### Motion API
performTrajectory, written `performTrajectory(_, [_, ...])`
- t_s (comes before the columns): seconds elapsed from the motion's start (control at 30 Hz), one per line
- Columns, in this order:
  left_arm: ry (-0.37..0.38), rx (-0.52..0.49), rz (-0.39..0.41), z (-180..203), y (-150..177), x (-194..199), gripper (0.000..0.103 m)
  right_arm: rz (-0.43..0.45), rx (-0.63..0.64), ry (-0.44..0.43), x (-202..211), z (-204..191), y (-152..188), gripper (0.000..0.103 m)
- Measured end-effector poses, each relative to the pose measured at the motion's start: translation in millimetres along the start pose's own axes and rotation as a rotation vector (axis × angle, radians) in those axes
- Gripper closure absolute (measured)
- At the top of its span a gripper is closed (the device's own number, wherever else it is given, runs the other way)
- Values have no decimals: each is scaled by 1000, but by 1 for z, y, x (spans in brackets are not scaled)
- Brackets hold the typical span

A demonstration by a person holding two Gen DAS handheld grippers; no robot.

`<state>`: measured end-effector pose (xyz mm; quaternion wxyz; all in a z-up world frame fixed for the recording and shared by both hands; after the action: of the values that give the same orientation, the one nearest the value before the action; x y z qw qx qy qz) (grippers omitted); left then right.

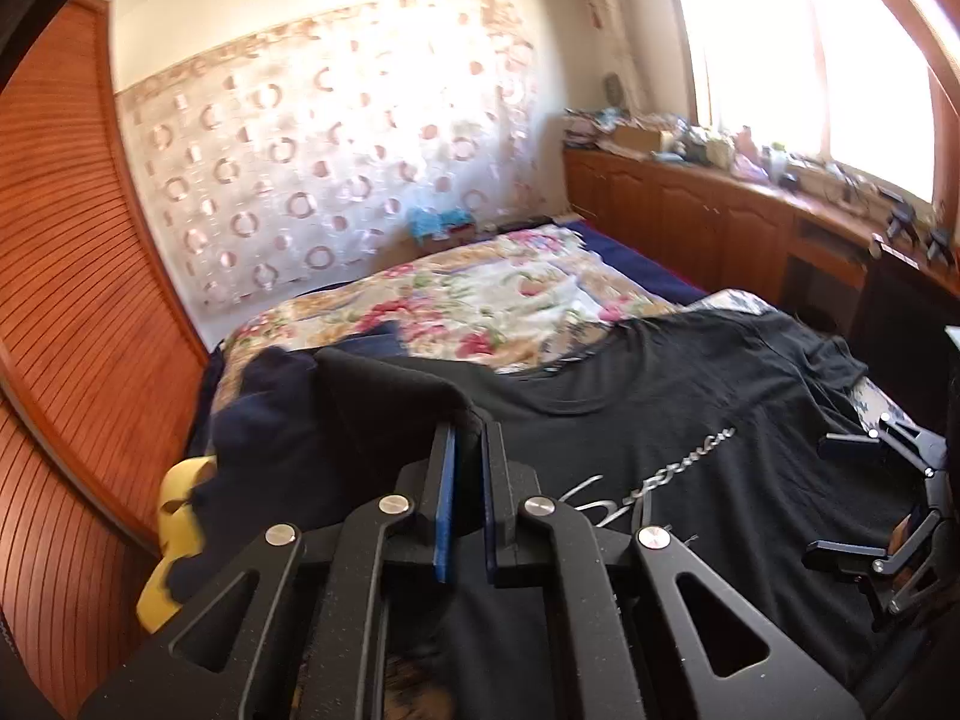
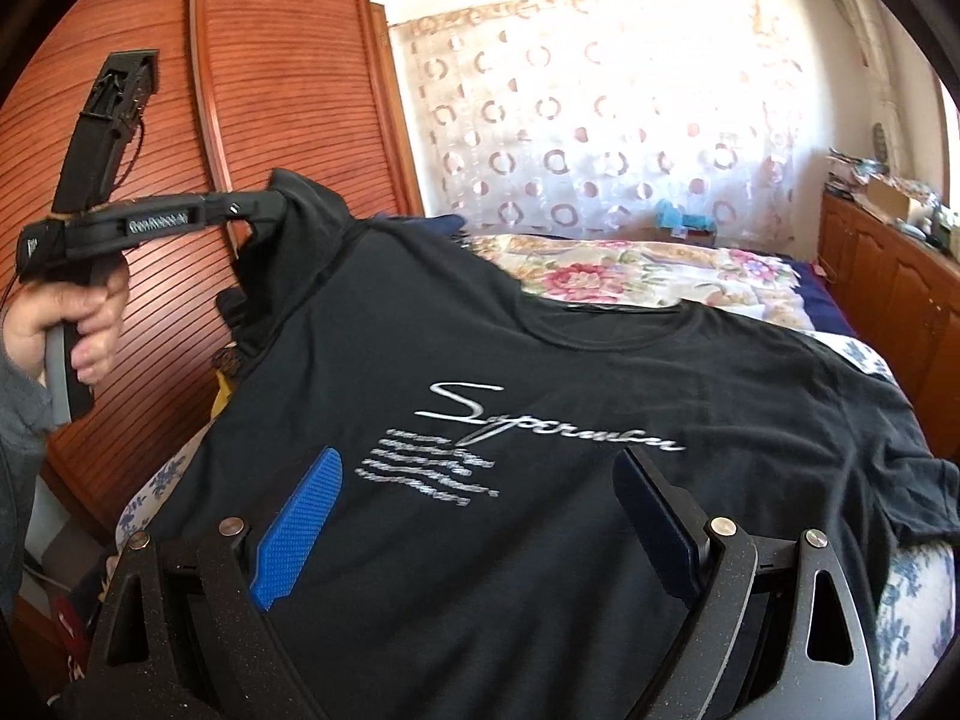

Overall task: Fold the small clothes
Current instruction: 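Grasp the side edge of the black T-shirt with the left gripper, then fold the held side inward over the shirt front and open the left gripper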

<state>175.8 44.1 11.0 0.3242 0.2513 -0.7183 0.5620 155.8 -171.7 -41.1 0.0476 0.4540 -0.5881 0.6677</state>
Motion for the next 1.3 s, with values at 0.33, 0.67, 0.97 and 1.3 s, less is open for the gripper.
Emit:
performTrajectory(0.33, [66,-12,7,19,28,4,30,-12,-58,23,6,12,8,10])
performTrajectory(0.67, [53,121,-80,5,109,-20,25,-35,-2,18,1,0,-5,10])
performTrajectory(0.97, [9,254,-5,-17,144,-17,25,-77,124,-54,-25,-24,-45,17])
performTrajectory(1.3, [31,314,2,-28,164,-4,25,-134,288,-183,-91,-78,-110,23])
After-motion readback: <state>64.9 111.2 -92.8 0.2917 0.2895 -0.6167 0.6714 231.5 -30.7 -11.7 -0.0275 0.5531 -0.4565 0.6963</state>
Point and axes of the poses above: each gripper's, at about its wrist camera, not at the fingertips, and x roughly against the way its jaws point, z to its right, y to its underside, the point moved 7 cm from there along -x, roughly the way its jaws point, and after that the axes turned 14 degrees about -z, right-handed, at the moved point
